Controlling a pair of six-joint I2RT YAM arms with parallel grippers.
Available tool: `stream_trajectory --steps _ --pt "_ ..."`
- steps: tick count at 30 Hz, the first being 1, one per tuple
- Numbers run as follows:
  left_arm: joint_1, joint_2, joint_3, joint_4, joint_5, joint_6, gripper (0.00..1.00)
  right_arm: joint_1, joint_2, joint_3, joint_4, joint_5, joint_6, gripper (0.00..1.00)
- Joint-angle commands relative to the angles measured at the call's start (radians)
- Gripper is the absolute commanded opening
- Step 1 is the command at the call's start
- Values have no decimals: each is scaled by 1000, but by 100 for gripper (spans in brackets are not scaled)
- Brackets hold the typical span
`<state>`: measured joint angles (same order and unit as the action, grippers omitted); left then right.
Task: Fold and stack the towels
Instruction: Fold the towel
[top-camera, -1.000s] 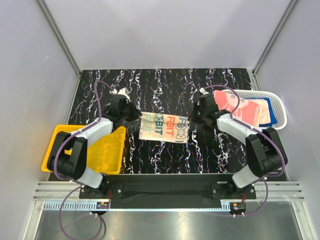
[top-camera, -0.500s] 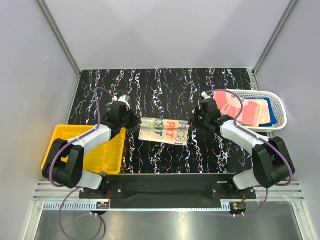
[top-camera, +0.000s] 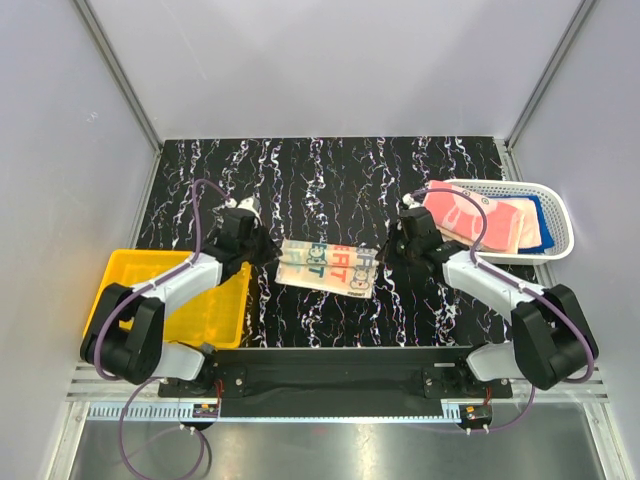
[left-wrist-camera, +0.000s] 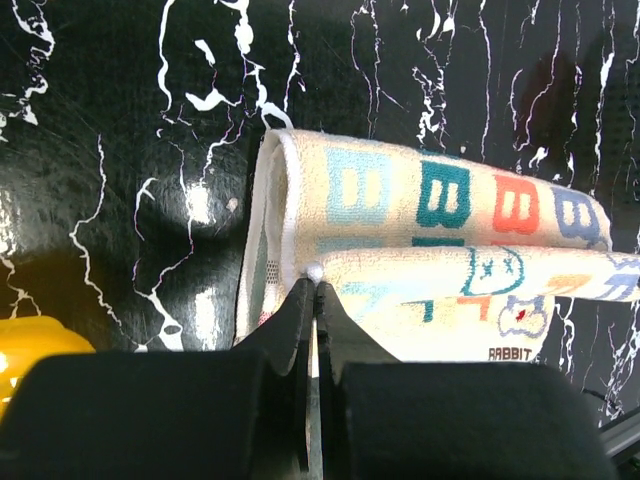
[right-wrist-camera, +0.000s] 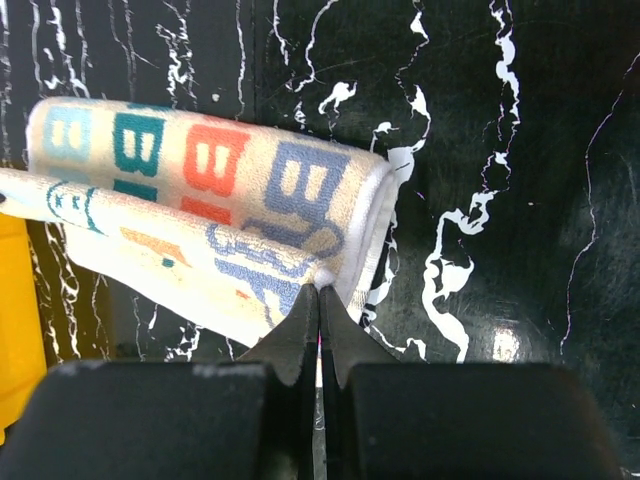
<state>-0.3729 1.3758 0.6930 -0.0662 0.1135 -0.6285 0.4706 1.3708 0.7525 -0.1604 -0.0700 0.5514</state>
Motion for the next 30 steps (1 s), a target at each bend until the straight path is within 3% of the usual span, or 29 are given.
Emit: stream_trajectory --steps 1,9,27,30 --pt "-1 -63 19 0 -43 19 0 10 -71 -2 -5 30 8 0" --pt "-1 -112 33 -83 -72 15 0 14 -133 -13 -47 19 15 0" --pt "-15 -40 -18 -135 -69 24 0 85 -160 -203 58 12 101 3" --pt "-18 -43 -13 -144 -64 21 9 85 -176 -206 56 13 97 8"
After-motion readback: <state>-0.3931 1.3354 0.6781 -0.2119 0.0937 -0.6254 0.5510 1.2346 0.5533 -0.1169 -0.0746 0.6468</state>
